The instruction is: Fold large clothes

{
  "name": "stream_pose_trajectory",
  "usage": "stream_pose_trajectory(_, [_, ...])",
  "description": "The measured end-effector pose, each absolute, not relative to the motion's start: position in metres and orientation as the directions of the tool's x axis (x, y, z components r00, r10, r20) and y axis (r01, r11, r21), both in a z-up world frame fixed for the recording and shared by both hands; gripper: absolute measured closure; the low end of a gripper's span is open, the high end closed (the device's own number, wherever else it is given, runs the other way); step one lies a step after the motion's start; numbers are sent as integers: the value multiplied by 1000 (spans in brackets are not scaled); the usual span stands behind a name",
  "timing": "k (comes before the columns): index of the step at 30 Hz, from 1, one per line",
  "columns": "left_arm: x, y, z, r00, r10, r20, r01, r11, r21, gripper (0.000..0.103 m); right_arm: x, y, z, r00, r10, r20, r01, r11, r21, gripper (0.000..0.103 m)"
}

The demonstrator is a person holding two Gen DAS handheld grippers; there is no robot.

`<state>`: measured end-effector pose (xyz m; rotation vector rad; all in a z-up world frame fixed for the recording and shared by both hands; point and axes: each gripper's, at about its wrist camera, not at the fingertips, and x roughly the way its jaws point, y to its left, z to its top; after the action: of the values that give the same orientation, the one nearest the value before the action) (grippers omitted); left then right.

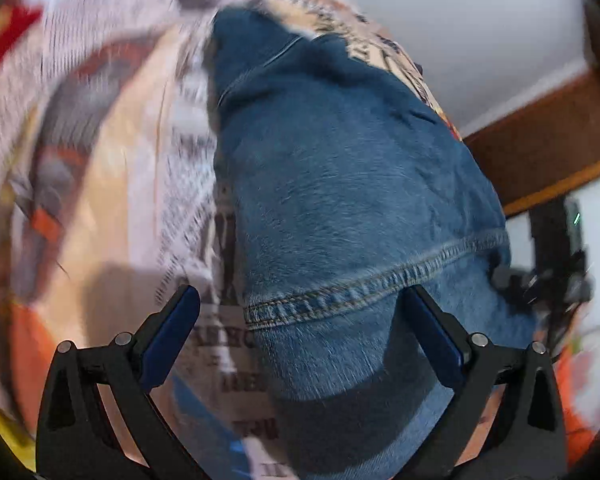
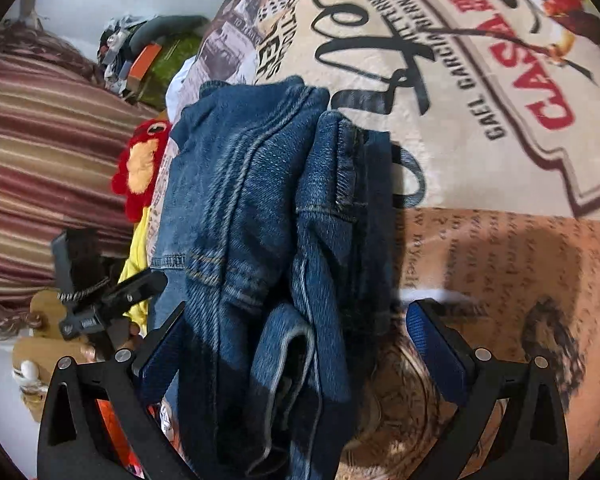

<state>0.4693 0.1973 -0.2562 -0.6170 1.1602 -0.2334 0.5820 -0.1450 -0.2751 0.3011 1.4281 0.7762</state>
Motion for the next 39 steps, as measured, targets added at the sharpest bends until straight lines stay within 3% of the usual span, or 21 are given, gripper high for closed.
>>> stream_pose_trajectory(4, [481, 198, -273, 361, -553, -751, -165, 754, -635, 0, 590, -132, -285, -74, 652, -755, -312, 704, 638, 0])
stream_pose_trajectory(12, [508, 189, -291, 332, -628, -704, -199, 683, -703, 1, 596, -111, -292, -53, 660, -749, -322, 699, 639, 13])
stream_pose_trajectory(16, [515, 179, -284, 347, -611, -711, -175, 703, -689, 17, 596, -110, -293, -58, 661, -749, -317, 699, 641, 30])
stream_pose_trajectory(18, [518, 176, -279, 354, -596, -721, -158, 722, -674, 25, 595, -108, -293, -67, 674, -736, -303, 689, 658, 44])
stream_pose_trajectory(20, [513, 173, -269, 372, -587, -720, -139, 731, -668, 38, 591, -107, -291, -69, 684, -726, -296, 681, 670, 50])
stream_pose_trajectory(24, [506, 162, -243, 400, -549, -734, -86, 775, -626, 48, 579, -101, -271, -41, 680, -733, -339, 680, 650, 63])
stream_pose_trajectory(28, [494, 156, -206, 455, -511, -729, -27, 811, -585, 52, 561, -89, -237, 9, 669, -744, -410, 681, 607, 66])
stream_pose_trajectory(39, [437, 201, -96, 621, -420, -662, 41, 860, -508, 52, 516, -39, -131, 124, 728, -675, -541, 619, 569, 66])
